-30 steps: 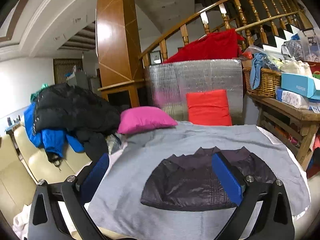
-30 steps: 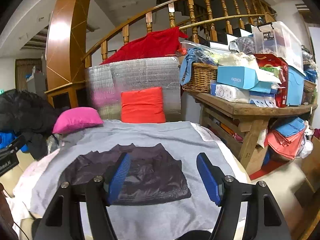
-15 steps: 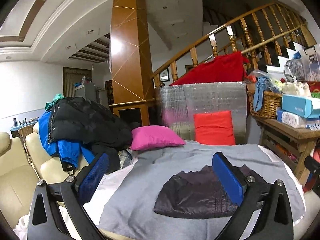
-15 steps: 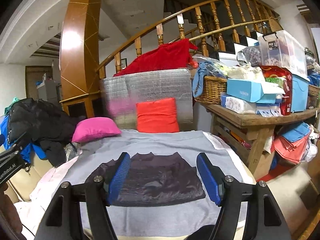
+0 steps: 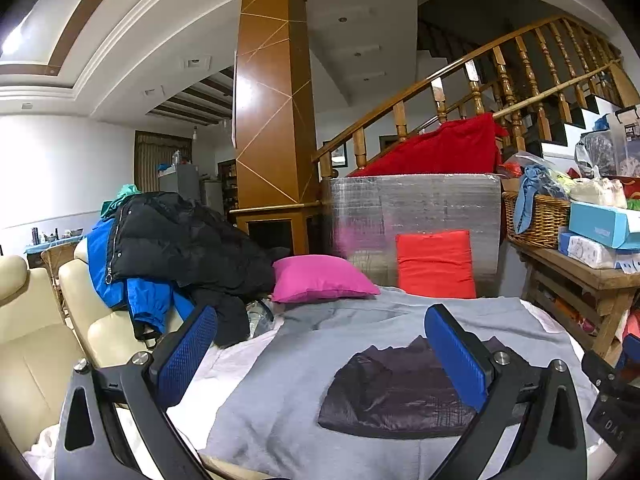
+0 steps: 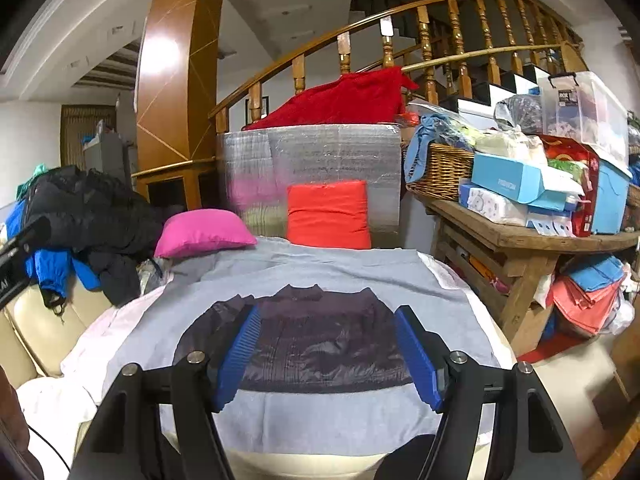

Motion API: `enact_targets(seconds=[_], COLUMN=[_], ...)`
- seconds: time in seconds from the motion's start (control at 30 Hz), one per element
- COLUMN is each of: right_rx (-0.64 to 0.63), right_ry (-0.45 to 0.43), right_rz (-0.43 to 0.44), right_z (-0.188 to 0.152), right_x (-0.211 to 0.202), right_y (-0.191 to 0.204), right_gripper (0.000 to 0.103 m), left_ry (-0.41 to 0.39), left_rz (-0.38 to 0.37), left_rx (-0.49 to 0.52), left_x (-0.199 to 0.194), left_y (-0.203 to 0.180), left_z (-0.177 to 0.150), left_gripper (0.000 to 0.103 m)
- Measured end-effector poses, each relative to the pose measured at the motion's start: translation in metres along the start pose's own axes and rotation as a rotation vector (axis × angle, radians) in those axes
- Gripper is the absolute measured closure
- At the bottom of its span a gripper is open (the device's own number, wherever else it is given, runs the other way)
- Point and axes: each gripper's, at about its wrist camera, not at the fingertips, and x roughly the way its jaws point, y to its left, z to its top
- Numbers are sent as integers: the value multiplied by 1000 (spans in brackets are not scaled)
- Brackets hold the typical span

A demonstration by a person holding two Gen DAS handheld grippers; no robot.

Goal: Fold large clothes

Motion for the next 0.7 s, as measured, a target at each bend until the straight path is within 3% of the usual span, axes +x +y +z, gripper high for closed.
enact_targets(seconds=[0.37, 0.7], right_rx=[-21, -25], right_ry=[-66, -51], right_rz=[-33, -39], right_z=[3, 3], right_x=[-16, -13], right_y=[6, 7], right_gripper=[30, 30], left_ry=[0, -5], left_rz=[-10, -10], left_rx=[-3, -11], left_x=[-2, -4], left_y=[4, 5], left_z=[0, 0], left_gripper=[0, 0])
